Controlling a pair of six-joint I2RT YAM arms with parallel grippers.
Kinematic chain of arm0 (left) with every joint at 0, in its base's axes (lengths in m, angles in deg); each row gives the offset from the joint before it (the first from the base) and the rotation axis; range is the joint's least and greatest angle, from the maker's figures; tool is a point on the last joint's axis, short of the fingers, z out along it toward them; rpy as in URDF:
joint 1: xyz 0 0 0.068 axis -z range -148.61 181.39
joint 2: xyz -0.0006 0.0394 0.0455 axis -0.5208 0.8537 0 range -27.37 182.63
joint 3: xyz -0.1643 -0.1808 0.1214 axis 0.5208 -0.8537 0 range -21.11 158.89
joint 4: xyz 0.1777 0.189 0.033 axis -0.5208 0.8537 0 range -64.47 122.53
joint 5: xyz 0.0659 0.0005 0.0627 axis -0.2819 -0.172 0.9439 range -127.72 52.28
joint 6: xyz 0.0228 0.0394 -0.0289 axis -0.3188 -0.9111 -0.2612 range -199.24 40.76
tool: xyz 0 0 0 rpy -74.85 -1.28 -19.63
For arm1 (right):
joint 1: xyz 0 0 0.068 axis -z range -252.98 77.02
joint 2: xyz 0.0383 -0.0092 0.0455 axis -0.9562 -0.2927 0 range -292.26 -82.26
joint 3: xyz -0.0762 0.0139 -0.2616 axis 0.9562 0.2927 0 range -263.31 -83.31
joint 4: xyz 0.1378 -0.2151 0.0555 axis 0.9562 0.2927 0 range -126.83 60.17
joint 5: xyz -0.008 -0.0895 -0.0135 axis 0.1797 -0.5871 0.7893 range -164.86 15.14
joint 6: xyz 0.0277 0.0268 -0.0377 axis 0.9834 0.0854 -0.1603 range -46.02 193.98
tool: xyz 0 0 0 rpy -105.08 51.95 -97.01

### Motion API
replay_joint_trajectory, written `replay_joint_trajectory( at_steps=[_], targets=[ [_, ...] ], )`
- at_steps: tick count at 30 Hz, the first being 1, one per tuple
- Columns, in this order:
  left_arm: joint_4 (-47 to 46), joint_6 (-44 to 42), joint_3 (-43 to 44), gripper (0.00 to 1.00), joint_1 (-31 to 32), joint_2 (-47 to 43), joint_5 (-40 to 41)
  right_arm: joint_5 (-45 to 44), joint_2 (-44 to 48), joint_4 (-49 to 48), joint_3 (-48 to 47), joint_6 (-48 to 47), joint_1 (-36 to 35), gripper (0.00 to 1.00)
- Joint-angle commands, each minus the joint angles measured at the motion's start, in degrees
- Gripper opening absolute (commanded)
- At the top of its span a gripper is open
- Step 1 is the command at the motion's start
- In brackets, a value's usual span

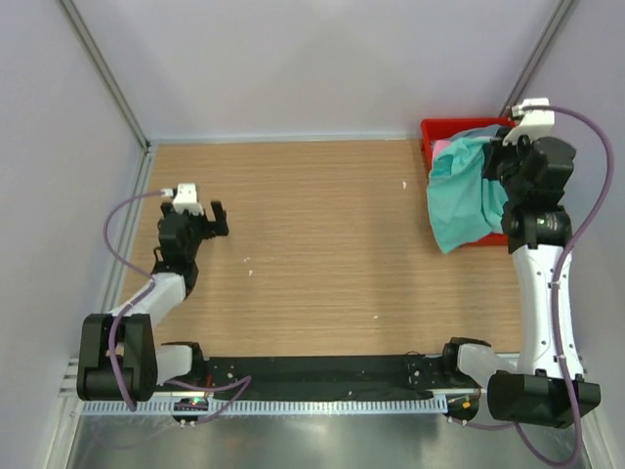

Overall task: Fold and stack the t-shirts
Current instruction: Move the tshirt to the center of the board

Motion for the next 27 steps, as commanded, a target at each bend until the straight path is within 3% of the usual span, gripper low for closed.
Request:
replay_joint_trajectory(
  at_steps=[1, 2, 7, 11, 13, 15, 21, 25, 27],
  targets=[
    [20.49, -2.92, 13.00, 1.00, -0.40, -3.42, -3.66, 16.78, -0.42, 9.32, -10.23, -0.73, -1.48, 0.01],
    [25.42, -3.19, 14.95, 0.99, -0.32, -3.50, -3.67, 19.15, -1.99, 11.27, -14.95, -0.64, -2.96, 0.01],
    [30.90, -1.18, 18.74, 1.00, -0.32, -7.54, -5.07, 33.30, -5.69, 21.21, -28.08, -0.82, -11.04, 0.01],
    [34.69, 0.50, 20.77, 1.00, -0.40, -9.64, -4.37, 48.59, -5.52, 17.19, -31.61, 6.47, -11.50, 0.01],
    [36.18, 0.76, 20.94, 1.00, -0.32, -10.09, -4.72, 53.17, -3.86, 10.43, -29.34, 12.18, -11.41, 0.01],
    [36.63, 0.33, 20.68, 1.00, -0.32, -10.27, -5.16, 54.76, -2.10, 6.30, -24.77, 13.94, -11.50, 0.01],
    [36.19, -0.29, 19.01, 1.00, -0.32, -9.04, -6.56, 54.95, -2.44, 8.91, -22.56, 10.00, -11.50, 0.01],
    [35.40, -0.03, 18.04, 1.00, -0.32, -7.63, -11.91, 52.49, -3.93, 7.07, -17.83, 10.87, -11.50, 0.01],
    [35.49, 0.76, 17.95, 1.00, -0.40, -7.11, -18.40, 50.47, -4.99, 6.72, -16.50, 11.14, -11.59, 0.01]
  ],
)
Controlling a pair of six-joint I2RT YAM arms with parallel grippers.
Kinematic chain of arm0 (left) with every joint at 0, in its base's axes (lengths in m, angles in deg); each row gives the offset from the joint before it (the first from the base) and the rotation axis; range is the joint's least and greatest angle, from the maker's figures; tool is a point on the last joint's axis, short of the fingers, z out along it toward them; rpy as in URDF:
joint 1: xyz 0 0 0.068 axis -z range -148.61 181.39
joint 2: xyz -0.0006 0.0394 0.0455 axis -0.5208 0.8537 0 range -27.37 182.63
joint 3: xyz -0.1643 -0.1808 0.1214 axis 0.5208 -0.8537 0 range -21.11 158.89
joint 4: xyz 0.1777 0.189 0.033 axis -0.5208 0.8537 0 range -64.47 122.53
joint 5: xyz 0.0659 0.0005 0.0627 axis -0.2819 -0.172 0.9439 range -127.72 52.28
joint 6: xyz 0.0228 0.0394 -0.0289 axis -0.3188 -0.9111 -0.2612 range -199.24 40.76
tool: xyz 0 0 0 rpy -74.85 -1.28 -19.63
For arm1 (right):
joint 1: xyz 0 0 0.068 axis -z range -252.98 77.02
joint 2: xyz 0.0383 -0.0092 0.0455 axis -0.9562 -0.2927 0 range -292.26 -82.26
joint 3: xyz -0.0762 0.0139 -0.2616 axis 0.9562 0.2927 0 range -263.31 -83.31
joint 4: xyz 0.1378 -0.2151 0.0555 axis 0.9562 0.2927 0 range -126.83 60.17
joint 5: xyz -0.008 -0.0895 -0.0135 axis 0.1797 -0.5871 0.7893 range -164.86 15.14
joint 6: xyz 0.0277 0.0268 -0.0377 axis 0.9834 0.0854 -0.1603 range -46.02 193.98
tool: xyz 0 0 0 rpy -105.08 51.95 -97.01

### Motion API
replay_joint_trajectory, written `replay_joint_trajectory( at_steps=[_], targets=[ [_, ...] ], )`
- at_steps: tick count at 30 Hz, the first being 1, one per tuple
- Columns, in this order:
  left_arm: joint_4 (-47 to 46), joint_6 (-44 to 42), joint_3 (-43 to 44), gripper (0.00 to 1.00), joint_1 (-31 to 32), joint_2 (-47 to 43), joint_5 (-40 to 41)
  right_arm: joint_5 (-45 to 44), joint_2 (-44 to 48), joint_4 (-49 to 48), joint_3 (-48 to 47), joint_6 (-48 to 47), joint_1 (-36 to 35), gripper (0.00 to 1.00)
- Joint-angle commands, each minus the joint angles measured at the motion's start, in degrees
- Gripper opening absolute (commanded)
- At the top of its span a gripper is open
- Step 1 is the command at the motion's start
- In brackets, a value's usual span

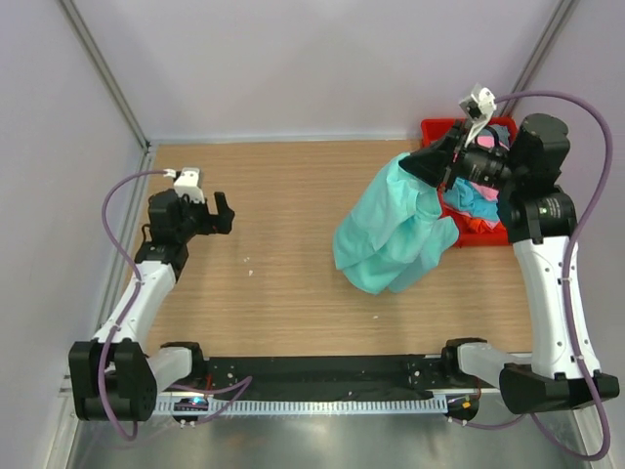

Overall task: Fold and stack the t-shirts
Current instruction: Move the tshirt to the center of the board

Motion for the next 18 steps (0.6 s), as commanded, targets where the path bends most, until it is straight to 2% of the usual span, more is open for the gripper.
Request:
replay_joint_trajectory(
  at_steps=[1, 3, 9, 13, 18],
  targets=[
    [-0.58, 1.29, -0.69, 1.00, -0.21, 1.31, -11.56, -3.06, -2.65, -3.21, 3.28, 0.00, -0.27, 0.01],
    [0.21, 1.29, -0.52, 0.98, 1.72, 2.19, -17.90, -6.22, -3.45, -2.24, 5.40, -2.20, -0.44, 0.01],
    [9.52, -4.60, 2.74, 0.98, 10.86, 5.01, -19.49, -15.36, -5.03, -2.24, 13.66, -7.13, -2.01, 0.01],
    [10.67, -6.43, 2.12, 1.00, 10.52, 2.81, -15.90, -17.74, -8.19, 1.09, 8.51, -9.24, -5.71, 0.01],
    [8.40, -6.19, 2.82, 1.00, 10.08, 1.76, -9.39, -15.99, -13.90, 1.54, 3.83, -7.84, -8.96, 0.01]
  ],
)
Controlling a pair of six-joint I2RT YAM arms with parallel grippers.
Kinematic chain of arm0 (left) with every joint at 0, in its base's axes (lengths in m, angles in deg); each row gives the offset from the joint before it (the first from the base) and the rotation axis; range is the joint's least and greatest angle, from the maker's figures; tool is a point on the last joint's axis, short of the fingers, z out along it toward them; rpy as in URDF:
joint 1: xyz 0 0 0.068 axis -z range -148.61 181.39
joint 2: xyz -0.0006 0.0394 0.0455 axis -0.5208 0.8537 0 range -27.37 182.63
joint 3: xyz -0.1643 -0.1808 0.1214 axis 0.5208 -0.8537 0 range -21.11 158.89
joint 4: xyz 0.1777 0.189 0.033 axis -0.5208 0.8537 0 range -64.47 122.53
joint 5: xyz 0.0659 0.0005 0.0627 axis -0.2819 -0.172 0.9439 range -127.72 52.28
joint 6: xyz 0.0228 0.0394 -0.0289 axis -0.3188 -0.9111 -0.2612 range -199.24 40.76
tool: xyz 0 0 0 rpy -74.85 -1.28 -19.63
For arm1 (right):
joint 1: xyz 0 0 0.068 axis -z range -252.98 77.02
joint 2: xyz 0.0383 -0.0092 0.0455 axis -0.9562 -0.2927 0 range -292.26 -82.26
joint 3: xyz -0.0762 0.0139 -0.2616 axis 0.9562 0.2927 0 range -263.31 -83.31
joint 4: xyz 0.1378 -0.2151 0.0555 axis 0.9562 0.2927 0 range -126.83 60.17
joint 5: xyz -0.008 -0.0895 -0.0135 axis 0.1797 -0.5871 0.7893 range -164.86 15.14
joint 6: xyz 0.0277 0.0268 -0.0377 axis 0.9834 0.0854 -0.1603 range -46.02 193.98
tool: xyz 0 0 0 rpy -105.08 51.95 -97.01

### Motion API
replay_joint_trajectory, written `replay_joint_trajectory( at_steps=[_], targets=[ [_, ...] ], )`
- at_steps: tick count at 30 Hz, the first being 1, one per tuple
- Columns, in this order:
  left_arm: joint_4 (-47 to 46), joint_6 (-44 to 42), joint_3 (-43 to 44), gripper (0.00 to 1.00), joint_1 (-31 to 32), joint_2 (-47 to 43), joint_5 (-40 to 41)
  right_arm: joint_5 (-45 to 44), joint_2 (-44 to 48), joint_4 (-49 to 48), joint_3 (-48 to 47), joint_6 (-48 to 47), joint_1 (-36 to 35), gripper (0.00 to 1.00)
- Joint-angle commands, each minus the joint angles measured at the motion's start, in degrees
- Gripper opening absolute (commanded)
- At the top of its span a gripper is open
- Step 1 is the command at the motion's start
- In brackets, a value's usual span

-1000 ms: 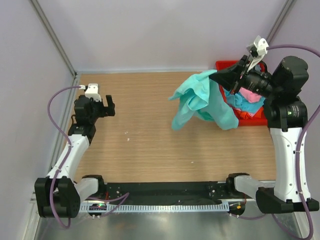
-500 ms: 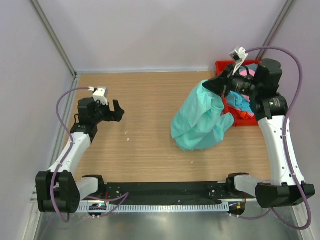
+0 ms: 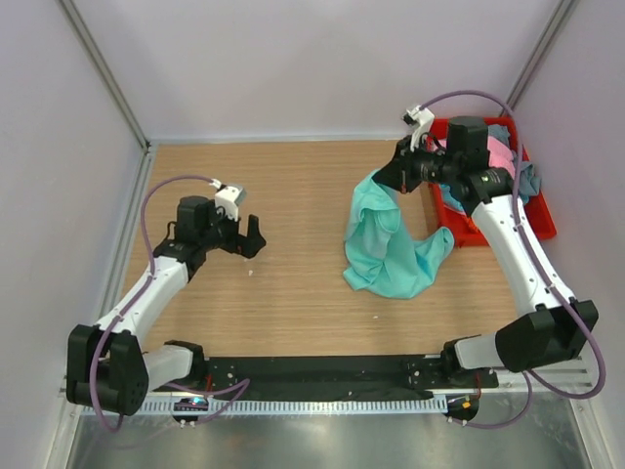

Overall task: Fold and stack the t-shirts
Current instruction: Move the tshirt to the center of the board

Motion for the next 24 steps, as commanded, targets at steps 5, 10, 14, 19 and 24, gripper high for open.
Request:
replay_joint_trajectory(
  at_steps=[5, 10, 14, 19, 24],
  targets=[
    [-0.67, 1.57, 7.31, 1.00, -0.33, -1.46, -0.24, -2.84, -9.86, -0.31, -5.56, -3.41, -10.31, 0.01],
    [6.36, -1.23, 10.38, 1.00, -0.41, -3.47, 1.94, -3.11, -15.13, 3.72, -11.87, -5.26, -17.52, 0.01],
    [9.01, -3.00, 8.63, 1.00, -2.34, -5.93, 6.95, -1.27, -21.97, 13.29, -30.47, -7.36, -24.98, 0.01],
    [4.97, -0.63, 3.97, 0.99, -9.01, -9.10, 13.01, 4.70, -26.12, 16.45, -47.99, -7.54, -29.31, 0.01],
    [5.14, -0.63, 3.44, 1.00, -10.43, -9.63, 14.17, 6.66, -25.43, 17.88, -53.27, -9.56, -29.57, 0.01]
  ],
)
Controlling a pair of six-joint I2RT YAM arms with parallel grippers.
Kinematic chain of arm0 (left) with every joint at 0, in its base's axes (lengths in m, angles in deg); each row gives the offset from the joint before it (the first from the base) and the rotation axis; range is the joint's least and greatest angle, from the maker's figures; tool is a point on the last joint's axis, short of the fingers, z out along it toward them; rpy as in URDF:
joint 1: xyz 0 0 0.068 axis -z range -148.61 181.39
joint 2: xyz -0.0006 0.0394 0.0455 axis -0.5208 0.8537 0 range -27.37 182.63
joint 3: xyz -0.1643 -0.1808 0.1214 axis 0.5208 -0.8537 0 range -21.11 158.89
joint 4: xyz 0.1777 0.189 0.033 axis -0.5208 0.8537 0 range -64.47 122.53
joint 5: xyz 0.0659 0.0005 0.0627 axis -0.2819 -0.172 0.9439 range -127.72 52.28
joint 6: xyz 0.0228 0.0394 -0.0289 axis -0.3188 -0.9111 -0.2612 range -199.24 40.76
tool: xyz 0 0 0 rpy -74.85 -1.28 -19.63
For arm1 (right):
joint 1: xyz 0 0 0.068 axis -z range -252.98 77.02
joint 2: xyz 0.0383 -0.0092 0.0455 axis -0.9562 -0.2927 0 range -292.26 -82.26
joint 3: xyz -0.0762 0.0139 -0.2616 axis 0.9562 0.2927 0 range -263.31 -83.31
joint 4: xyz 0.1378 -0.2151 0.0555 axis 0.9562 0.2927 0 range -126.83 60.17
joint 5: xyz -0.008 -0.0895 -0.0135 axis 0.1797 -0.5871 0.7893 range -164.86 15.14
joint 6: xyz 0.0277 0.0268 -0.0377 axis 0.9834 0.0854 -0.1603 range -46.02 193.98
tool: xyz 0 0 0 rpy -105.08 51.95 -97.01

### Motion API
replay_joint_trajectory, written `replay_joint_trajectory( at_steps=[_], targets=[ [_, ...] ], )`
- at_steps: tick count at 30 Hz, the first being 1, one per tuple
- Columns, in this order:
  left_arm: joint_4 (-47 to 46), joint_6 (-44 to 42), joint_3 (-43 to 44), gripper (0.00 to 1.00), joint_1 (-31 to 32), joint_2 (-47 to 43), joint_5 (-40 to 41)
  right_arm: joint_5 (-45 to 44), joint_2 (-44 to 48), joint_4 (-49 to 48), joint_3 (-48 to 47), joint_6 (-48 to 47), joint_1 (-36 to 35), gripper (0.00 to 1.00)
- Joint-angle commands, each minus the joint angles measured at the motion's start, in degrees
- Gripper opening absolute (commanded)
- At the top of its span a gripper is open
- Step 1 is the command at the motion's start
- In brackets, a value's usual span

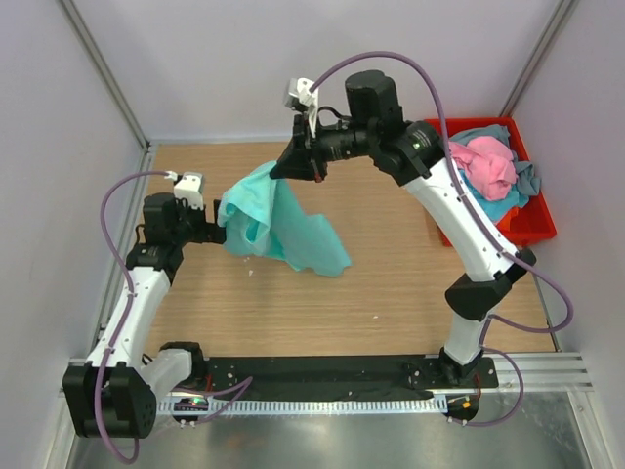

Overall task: Fold and stack the t-shirts
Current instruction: Move the tshirt to the center of the board

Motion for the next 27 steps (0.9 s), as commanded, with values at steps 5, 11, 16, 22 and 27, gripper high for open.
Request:
replay_joint_trajectory(
  at_steps=[5, 11, 16, 22, 27],
  targets=[
    [-1.90, 0.97, -0.65, 0.99, -0.95, -0.21, 1.05, -9.03, 7.13, 3.17, 5.80, -7.58, 4.57, 0.01],
    [-2.16, 0.27, -0.73, 0.99, -0.95, 1.90, -2.29, -19.56, 20.77, -22.93, 51.38, -3.28, 15.38, 0.01],
    [-1.20, -1.58, -2.14, 1.00, -0.95, 2.96, -7.21, -27.56, 21.12, -26.29, 63.49, -2.14, 21.19, 0.37],
    [1.70, -4.47, -3.81, 0.99, -0.86, 3.84, -12.04, -27.25, 29.82, -27.70, 72.19, -4.77, 21.46, 0.65],
    [2.41, -5.71, -5.13, 1.00, -0.86, 5.59, -13.19, -25.72, 28.61, -27.34, 74.39, -8.54, 18.22, 0.66]
  ],
)
